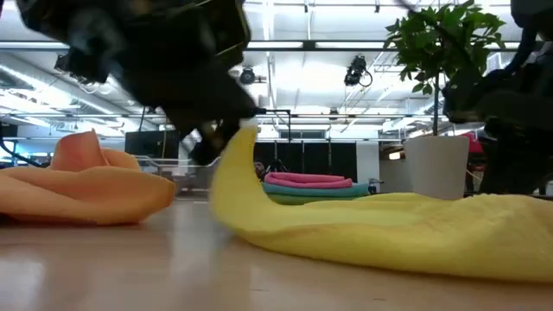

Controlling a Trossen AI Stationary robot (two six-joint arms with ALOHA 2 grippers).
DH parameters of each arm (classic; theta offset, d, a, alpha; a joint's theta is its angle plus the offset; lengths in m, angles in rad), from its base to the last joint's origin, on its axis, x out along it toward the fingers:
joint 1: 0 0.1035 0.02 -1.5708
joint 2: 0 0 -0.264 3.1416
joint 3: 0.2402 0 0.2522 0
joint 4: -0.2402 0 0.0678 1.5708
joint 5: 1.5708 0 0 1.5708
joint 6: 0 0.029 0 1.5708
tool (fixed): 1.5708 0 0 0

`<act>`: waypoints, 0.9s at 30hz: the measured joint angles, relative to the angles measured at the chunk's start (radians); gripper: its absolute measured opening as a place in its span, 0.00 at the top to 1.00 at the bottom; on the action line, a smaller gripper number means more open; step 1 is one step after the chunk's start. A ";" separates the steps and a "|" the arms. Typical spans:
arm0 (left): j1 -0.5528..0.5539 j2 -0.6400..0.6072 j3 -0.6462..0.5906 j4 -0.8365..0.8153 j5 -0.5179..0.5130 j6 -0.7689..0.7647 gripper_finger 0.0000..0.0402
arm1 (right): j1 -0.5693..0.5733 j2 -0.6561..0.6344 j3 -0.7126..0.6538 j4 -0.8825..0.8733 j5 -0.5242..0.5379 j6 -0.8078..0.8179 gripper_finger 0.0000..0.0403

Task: Fold microfiber towels
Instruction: Fold the yellow towel

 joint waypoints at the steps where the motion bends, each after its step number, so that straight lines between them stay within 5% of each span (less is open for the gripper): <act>1: 0.009 -0.015 0.000 -0.002 -0.040 0.000 0.98 | -0.003 -0.002 0.000 0.000 -0.001 -0.093 0.91; 8: 0.086 -0.053 0.001 -0.003 -0.144 -0.089 0.98 | -0.005 -0.119 -0.013 -0.084 -0.111 -0.491 0.91; 12: 0.108 -0.053 0.001 -0.033 -0.181 -0.106 0.98 | 0.000 -0.288 -0.010 -0.100 -0.107 -0.438 0.91; 16: 0.121 -0.053 -0.001 -0.122 -0.283 -0.132 0.99 | 0.060 -0.352 -0.008 0.094 -0.054 -0.340 0.91; 22: 0.172 -0.033 0.013 -0.158 -0.346 -0.160 0.98 | 0.136 -0.083 0.000 0.431 0.026 -0.187 0.91; 27: 0.202 0.009 0.128 -0.350 -0.303 -0.061 0.99 | 0.153 0.130 0.122 0.381 0.092 0.016 0.91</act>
